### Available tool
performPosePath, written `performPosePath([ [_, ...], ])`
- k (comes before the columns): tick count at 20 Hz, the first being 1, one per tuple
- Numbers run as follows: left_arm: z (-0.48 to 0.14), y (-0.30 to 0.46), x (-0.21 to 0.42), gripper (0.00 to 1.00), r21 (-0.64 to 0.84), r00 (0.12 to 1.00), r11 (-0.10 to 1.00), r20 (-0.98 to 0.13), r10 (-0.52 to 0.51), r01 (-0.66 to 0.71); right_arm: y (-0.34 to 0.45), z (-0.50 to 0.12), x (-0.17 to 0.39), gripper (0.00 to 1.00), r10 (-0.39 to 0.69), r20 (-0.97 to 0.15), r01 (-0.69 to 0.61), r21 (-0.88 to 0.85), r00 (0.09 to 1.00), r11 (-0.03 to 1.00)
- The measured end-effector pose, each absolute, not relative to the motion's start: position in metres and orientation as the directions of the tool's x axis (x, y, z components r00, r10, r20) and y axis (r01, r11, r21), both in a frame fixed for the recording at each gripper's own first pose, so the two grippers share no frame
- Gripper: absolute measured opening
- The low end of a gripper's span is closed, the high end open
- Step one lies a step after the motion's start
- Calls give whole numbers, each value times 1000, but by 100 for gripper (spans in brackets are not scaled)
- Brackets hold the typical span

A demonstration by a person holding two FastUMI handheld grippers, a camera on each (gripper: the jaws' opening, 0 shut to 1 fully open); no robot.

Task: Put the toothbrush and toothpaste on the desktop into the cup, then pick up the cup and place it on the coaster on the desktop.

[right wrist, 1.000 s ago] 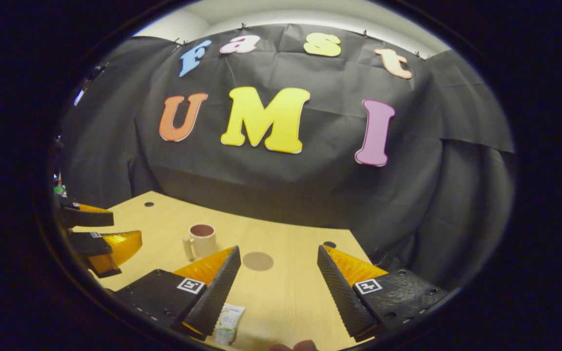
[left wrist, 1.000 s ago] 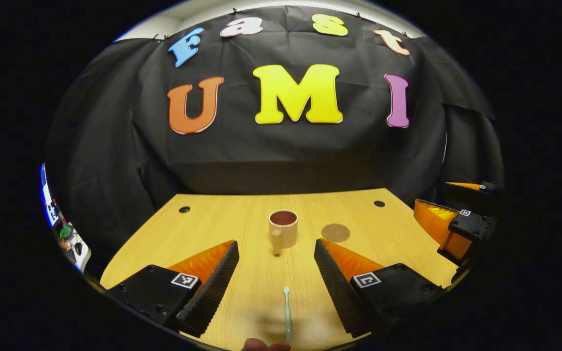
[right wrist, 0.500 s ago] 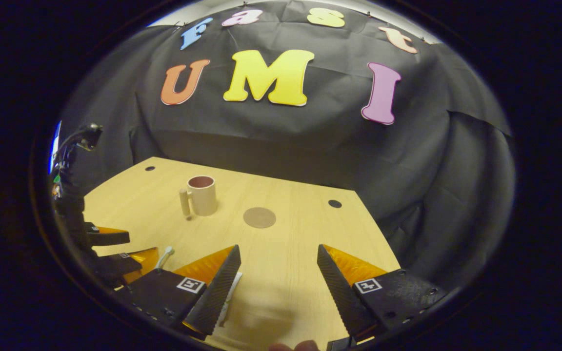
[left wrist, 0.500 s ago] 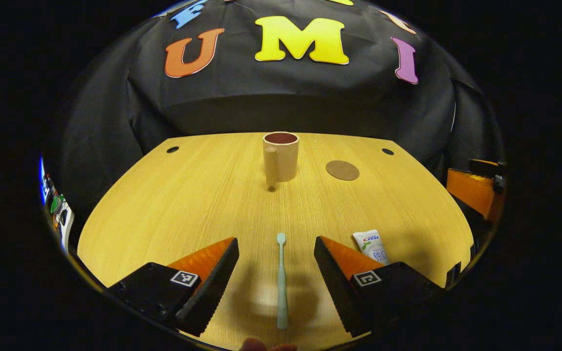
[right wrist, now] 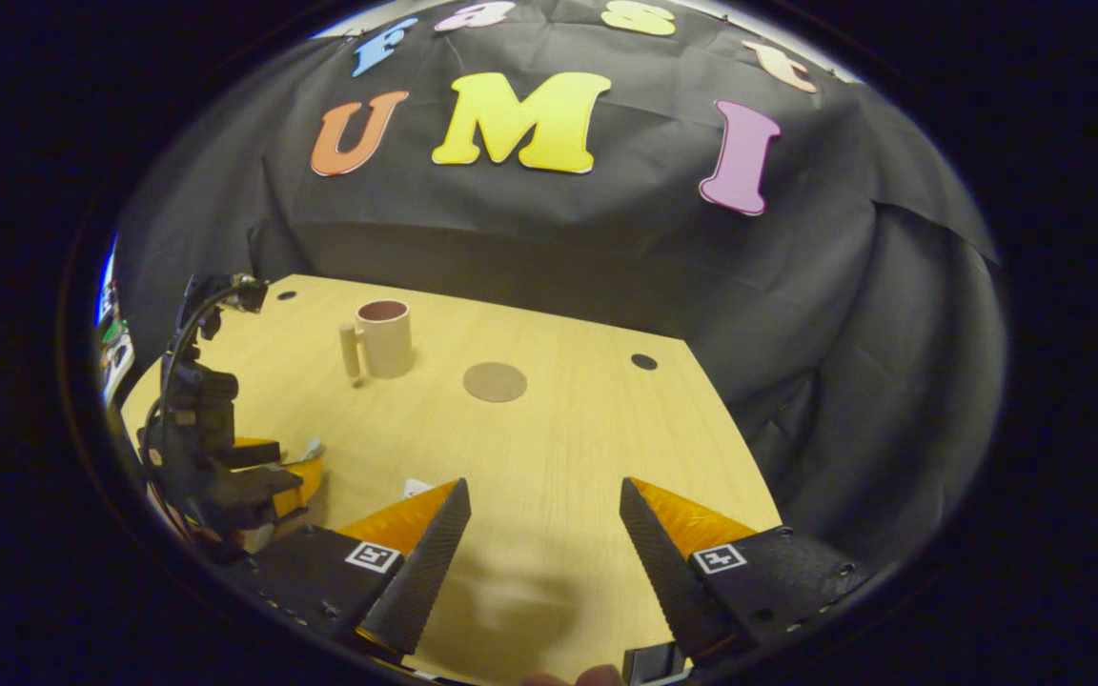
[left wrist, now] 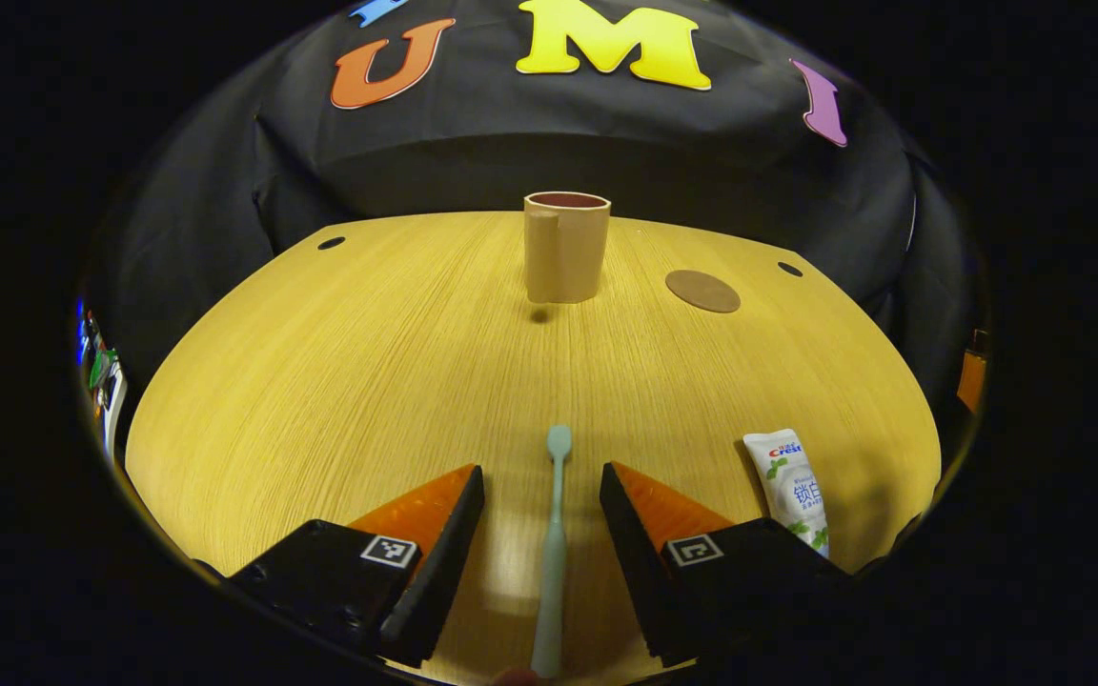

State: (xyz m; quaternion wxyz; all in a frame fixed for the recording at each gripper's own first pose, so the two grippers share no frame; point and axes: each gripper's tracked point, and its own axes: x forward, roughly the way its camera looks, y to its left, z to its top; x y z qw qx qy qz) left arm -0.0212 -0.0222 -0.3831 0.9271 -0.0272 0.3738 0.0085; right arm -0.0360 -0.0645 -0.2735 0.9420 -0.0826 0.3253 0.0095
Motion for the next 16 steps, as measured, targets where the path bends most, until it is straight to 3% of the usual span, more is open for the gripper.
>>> performPosePath([
  [3, -386, -28, -25, 65, -31, 715, 999, -699, -8, -20, -63, -274, -38, 98, -31, -616, -73, -143, 787, 987],
  [4, -384, -28, -24, 69, -20, 715, 1000, -699, -6, -11, -63, -274, -38, 98, -28, -615, -75, -141, 788, 987],
  [5, -386, -29, -24, 58, -13, 713, 1000, -701, -7, -3, -63, -274, -38, 98, -28, -615, -75, -140, 788, 987],
  [8, -386, -26, -23, 41, 17, 710, 1000, -704, 13, -1, -64, -274, -39, 95, -28, -618, -71, -135, 786, 988],
  [9, -386, -26, -22, 28, 21, 711, 1000, -703, 14, 1, -66, -276, -39, 95, -30, -619, -68, -134, 785, 989],
  [16, -386, -31, -23, 13, 76, 702, 997, -712, 34, 29, -65, -278, -41, 98, -27, -626, -70, -130, 779, 989],
])
